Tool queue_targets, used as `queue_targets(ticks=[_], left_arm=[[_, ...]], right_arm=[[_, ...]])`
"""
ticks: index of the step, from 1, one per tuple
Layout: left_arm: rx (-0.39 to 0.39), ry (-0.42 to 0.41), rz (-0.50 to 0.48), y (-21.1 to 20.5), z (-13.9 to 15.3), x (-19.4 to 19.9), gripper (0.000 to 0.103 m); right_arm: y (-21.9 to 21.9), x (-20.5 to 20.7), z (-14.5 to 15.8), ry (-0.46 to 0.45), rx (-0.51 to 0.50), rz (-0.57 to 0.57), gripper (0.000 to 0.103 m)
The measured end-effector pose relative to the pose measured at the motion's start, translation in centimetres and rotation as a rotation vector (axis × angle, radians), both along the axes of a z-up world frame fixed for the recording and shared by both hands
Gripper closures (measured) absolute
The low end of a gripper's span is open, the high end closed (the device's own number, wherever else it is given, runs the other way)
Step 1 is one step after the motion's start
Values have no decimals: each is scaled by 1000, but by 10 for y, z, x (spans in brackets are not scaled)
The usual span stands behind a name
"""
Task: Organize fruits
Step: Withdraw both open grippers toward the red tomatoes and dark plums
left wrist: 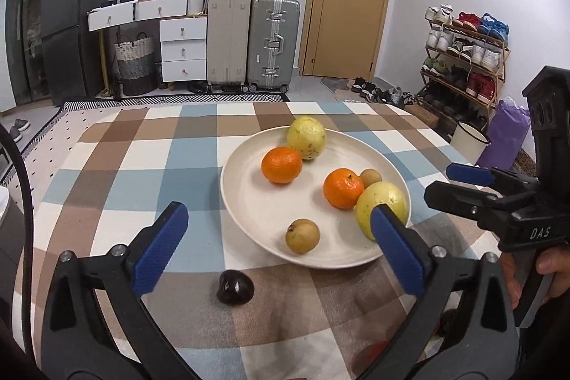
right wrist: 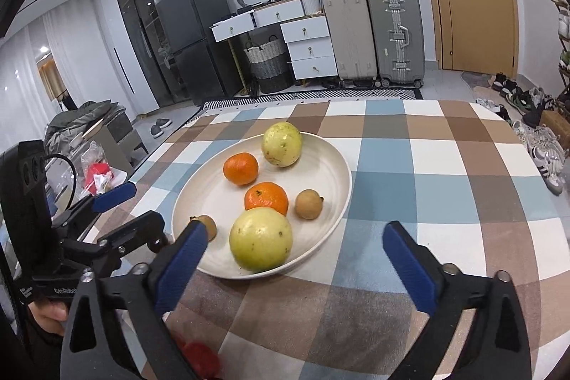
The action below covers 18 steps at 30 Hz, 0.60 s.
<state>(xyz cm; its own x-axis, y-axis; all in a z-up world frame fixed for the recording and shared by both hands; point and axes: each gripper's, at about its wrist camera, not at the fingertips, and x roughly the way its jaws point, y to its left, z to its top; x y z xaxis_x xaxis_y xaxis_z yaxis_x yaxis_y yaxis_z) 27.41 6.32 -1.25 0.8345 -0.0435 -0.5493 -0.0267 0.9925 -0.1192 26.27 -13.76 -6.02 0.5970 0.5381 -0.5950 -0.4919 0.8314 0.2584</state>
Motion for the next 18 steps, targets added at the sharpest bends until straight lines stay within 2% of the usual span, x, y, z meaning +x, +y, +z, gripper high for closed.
queue_targets(ticks=[11,18], left_arm=[[9,8,-20,-5,2,-32,1],[18,6,-34,-11,4,-39,1]], right_arm=[[-1,-27,2,-35,-51,17,1],[1,-35,7,-51,-57,31,1]])
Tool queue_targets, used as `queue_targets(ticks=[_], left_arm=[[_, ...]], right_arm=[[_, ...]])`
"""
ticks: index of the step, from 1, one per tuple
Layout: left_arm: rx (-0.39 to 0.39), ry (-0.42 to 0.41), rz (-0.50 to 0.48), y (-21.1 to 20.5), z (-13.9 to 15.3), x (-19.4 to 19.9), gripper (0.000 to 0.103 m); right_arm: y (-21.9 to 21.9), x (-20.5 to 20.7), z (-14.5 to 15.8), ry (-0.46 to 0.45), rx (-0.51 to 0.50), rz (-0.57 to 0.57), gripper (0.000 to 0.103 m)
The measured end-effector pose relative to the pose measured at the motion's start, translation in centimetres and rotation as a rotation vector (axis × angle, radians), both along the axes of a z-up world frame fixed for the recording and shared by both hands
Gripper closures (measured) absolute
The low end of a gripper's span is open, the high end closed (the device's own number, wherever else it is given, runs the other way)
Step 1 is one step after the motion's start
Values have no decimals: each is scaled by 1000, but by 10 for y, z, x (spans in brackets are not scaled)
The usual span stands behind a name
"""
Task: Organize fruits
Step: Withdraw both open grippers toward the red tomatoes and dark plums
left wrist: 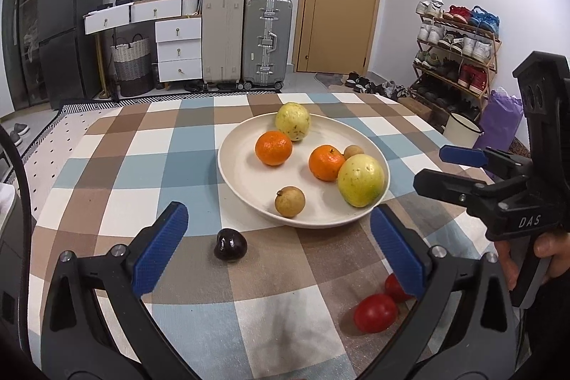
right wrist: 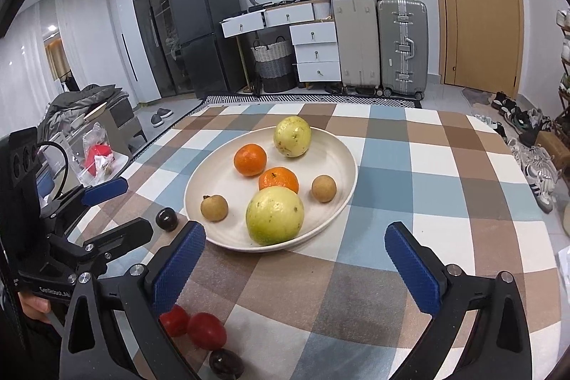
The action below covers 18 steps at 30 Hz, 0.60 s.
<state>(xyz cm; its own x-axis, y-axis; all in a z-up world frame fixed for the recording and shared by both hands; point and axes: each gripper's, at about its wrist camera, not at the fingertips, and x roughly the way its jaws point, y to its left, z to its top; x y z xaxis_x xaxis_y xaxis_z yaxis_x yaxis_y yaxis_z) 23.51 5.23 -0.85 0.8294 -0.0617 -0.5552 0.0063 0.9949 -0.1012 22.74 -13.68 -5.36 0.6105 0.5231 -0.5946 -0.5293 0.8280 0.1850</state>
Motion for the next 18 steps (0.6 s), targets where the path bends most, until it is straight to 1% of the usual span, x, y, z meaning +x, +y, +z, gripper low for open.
queue_targets(ticks=[6,10,18], left_arm=[[15,19,-17,-6,-3,-12,1],[4,18,-30,-9,-3,-21,1],[24,23,-56,-17,-3,-24,1]], right_arm=[[0,-3,-1,-1,-16,2,1],[-2,-10,-2,-1,-18,6,1],[-9,-22,-8,10,-30,11,1]])
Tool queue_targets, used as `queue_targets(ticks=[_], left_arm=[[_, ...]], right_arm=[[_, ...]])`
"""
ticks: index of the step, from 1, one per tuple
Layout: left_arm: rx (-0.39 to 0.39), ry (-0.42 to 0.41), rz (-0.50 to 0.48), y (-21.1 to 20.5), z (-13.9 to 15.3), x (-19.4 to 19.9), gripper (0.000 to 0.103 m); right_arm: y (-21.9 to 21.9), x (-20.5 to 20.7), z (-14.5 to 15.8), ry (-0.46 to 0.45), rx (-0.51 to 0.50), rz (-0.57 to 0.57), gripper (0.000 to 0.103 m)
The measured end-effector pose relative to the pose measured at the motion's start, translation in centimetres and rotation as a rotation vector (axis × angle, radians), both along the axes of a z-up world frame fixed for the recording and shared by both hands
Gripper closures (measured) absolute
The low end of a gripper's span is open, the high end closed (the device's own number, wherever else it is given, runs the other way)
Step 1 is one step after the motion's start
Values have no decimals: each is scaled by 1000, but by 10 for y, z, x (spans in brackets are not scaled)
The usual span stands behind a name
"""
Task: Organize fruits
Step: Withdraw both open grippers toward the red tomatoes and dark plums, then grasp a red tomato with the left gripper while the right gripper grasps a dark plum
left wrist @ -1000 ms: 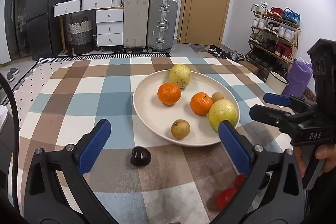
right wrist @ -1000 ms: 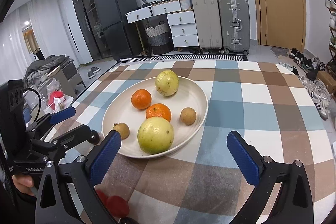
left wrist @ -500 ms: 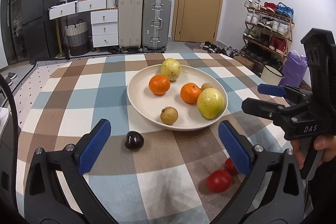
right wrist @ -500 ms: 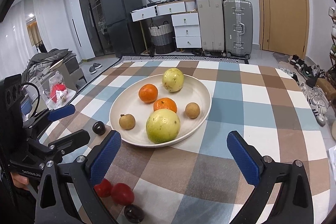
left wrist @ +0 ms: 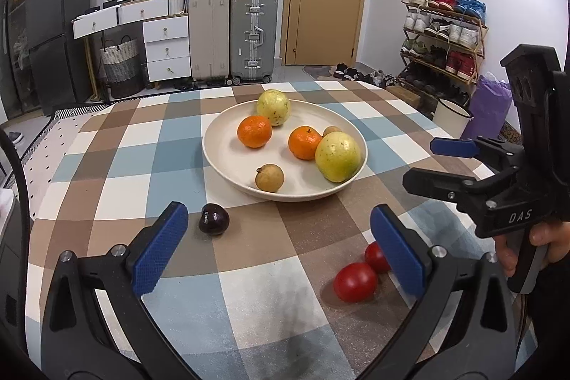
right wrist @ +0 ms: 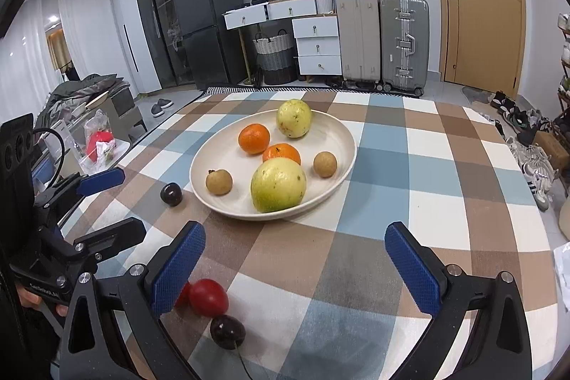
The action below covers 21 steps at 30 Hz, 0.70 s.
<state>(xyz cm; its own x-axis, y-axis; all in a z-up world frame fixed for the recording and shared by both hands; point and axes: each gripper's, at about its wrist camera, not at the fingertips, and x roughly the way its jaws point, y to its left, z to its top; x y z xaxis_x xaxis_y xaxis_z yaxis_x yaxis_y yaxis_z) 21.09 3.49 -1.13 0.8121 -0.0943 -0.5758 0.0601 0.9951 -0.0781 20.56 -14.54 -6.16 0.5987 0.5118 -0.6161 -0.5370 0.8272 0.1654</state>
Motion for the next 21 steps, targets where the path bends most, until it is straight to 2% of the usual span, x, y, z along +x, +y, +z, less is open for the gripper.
queue_targets(ticks=[12,21], left_arm=[[33,62,-56,-11,-10,4,1],[14,120,-86,-8,-17,9,1]], right_arm=[[8,-12,-5,30,-56,75,1],[7,-16,-9,69,-73,142,1]])
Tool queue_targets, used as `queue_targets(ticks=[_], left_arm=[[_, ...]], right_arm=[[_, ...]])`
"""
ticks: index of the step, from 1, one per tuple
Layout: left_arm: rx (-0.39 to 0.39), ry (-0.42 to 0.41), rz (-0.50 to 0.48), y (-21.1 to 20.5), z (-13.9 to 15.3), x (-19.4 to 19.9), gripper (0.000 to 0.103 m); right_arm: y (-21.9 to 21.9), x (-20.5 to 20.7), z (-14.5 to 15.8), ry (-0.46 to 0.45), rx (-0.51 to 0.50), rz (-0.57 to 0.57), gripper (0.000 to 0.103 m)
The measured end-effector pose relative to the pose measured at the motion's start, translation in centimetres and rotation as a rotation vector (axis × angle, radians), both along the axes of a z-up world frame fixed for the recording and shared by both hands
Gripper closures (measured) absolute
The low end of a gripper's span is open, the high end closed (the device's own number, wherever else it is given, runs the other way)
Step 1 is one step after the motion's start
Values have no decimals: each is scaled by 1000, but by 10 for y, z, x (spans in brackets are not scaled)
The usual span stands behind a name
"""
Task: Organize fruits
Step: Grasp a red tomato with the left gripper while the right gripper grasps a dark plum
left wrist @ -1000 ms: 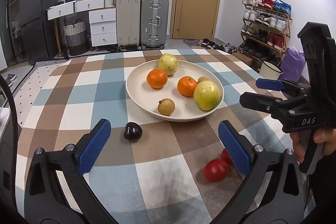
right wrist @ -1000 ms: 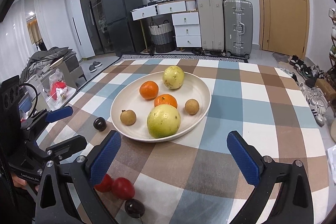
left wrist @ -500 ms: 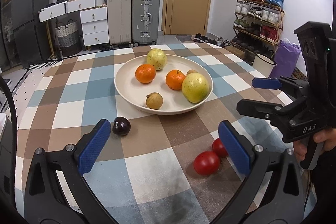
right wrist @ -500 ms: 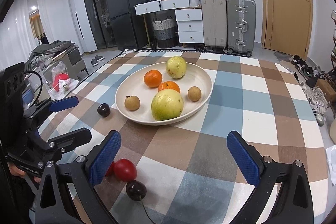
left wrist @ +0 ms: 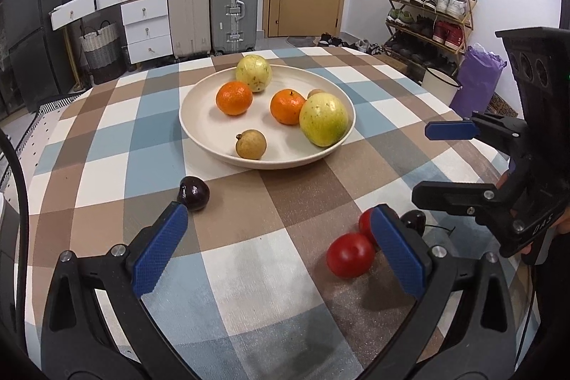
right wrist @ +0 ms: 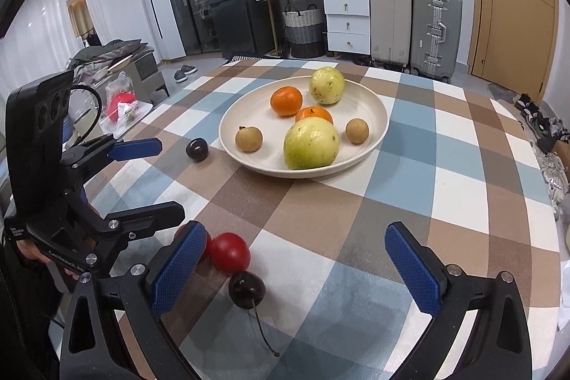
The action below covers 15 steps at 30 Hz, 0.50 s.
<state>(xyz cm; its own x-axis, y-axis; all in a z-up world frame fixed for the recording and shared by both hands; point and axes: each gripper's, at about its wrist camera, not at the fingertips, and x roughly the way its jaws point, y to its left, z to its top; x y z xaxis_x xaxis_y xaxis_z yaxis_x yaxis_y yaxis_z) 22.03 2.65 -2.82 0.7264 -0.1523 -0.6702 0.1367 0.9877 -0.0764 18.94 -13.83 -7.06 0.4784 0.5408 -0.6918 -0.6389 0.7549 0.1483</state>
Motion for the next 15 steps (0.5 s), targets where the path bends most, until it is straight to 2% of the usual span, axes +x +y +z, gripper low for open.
queue_targets(ticks=[15], left_arm=[[1,93,-83,-10,-14,3,1]], right_arm=[[6,-4,-21,68,-106,91,1]])
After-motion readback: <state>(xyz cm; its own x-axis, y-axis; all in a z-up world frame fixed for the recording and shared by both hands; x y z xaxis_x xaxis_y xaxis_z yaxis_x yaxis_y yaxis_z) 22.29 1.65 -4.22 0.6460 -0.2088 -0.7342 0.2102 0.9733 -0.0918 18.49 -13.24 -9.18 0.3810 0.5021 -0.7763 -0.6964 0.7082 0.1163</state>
